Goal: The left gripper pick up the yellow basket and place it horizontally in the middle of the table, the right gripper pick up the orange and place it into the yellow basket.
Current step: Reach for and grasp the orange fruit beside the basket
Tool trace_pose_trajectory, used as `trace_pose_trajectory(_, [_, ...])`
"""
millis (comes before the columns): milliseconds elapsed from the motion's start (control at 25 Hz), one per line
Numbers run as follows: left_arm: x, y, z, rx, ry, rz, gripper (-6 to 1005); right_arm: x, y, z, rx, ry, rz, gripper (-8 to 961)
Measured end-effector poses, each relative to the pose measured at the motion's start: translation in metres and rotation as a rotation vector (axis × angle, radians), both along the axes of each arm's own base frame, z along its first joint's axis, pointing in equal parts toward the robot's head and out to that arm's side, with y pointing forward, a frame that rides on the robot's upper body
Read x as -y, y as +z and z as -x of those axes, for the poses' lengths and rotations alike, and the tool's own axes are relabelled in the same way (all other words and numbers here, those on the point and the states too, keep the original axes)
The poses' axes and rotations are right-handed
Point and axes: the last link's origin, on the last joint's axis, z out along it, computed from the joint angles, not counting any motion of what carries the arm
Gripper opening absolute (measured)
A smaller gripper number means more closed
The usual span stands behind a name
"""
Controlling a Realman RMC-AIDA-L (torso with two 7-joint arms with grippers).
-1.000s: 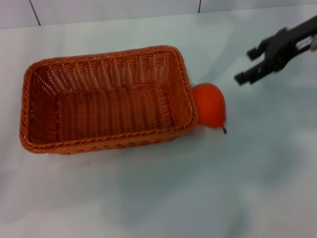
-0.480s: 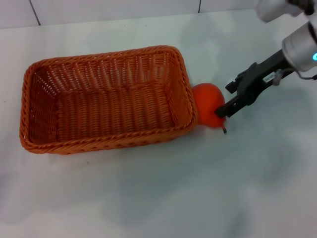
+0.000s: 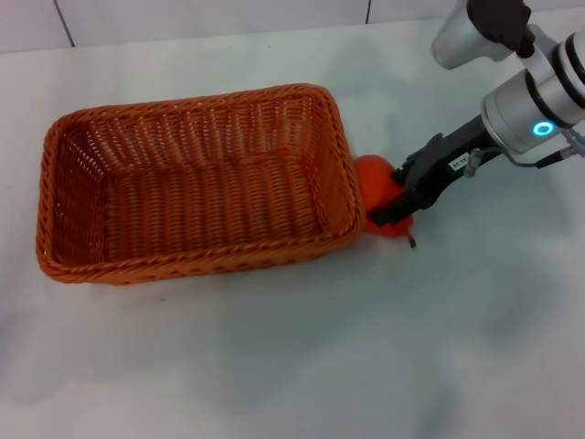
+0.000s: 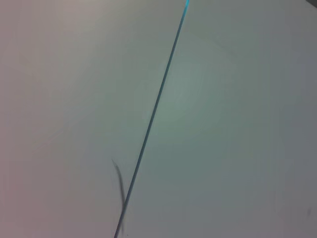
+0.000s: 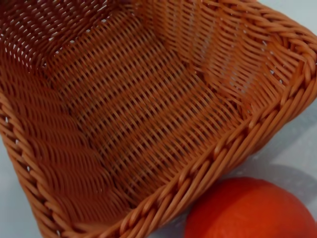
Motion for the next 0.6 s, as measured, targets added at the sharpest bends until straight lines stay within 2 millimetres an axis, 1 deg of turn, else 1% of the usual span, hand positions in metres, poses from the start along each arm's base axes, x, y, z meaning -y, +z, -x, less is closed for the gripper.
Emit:
trace_pose_trajectory(80, [-0.001,0.0,-0.001,0.0,-0.003,0.001,487,-0.001,0.0,0.001,-0.011,-0.004,-0.007,852])
trace_pose_trajectory(240, [-0.002,0.0,-0.002,0.0,-0.005,-0.001,481,-0.003,0.004,0.005,-0.048,-0.011,-0.023,672])
trace_pose_trajectory(480, [-0.003,0.003,-0.002,-0.003,-0.009,-0.007,473,-0.009,0.018,0.003,-0.078,-0.016,-0.06,409])
trace_pose_trajectory(600, [-0.003,0.006,-0.001,0.01,-0.006,-0.019,474,-0.009,0.022,0.002,-0.079,-0.016,-0.065,370])
